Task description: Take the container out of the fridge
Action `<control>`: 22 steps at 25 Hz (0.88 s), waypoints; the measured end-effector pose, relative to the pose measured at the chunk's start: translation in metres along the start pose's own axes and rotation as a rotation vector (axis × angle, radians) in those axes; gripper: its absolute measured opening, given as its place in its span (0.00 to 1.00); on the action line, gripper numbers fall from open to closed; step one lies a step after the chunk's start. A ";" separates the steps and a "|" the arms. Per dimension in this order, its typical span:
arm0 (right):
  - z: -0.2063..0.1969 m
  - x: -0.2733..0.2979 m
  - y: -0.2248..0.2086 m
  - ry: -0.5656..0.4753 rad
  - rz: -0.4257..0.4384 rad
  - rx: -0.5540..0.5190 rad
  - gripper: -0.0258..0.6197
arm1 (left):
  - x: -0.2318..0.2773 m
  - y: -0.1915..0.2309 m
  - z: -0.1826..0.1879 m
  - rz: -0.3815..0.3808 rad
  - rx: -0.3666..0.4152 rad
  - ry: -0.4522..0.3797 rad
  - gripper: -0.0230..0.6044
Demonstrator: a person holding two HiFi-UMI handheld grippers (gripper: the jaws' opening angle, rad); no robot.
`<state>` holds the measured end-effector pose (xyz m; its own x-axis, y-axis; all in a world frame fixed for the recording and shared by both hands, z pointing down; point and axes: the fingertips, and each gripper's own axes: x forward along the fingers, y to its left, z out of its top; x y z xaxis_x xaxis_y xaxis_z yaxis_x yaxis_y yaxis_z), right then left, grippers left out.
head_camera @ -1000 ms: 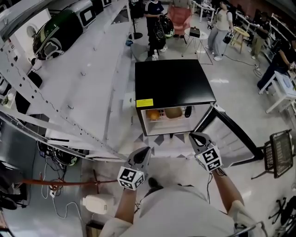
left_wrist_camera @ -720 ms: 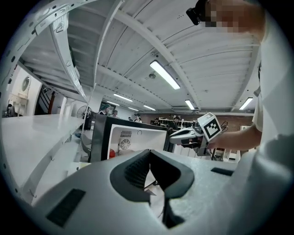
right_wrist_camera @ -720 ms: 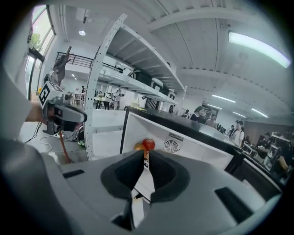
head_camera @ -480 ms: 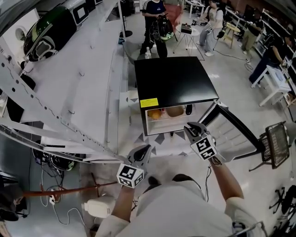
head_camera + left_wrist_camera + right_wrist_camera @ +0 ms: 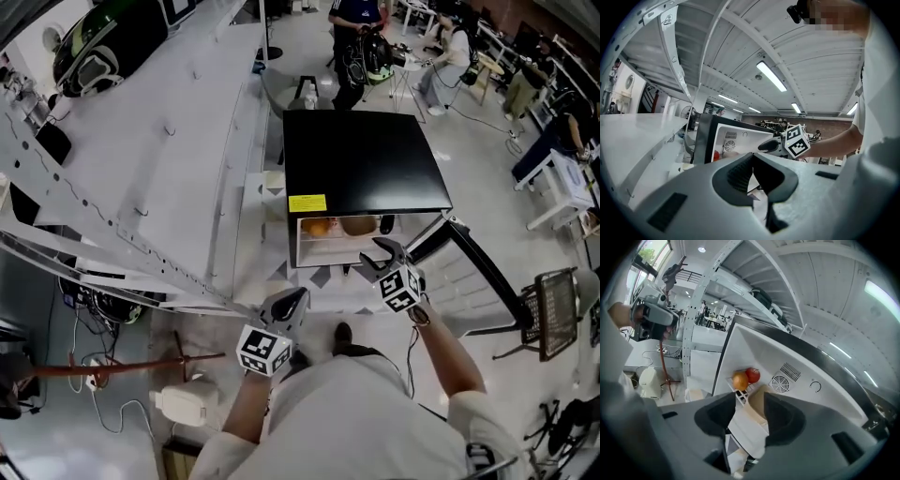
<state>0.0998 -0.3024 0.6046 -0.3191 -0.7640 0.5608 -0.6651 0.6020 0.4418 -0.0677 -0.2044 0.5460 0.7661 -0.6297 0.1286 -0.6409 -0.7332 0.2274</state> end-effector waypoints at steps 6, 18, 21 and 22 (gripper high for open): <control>-0.021 0.046 -0.002 0.053 0.048 -0.078 0.41 | 0.002 0.007 0.001 0.083 -0.027 -0.021 0.04; -0.068 0.126 -0.009 0.183 0.072 -0.259 0.57 | -0.014 0.031 -0.011 0.257 -0.119 -0.053 0.04; -0.075 0.137 -0.005 0.199 0.076 -0.355 0.58 | -0.018 0.036 -0.013 0.285 -0.140 -0.056 0.04; -0.076 0.140 -0.004 0.200 0.075 -0.383 0.58 | -0.018 0.037 -0.014 0.292 -0.144 -0.056 0.04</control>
<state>0.1092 -0.3941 0.7345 -0.1947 -0.6776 0.7091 -0.3343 0.7255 0.6015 -0.1045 -0.2164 0.5654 0.5446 -0.8240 0.1563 -0.8164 -0.4781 0.3238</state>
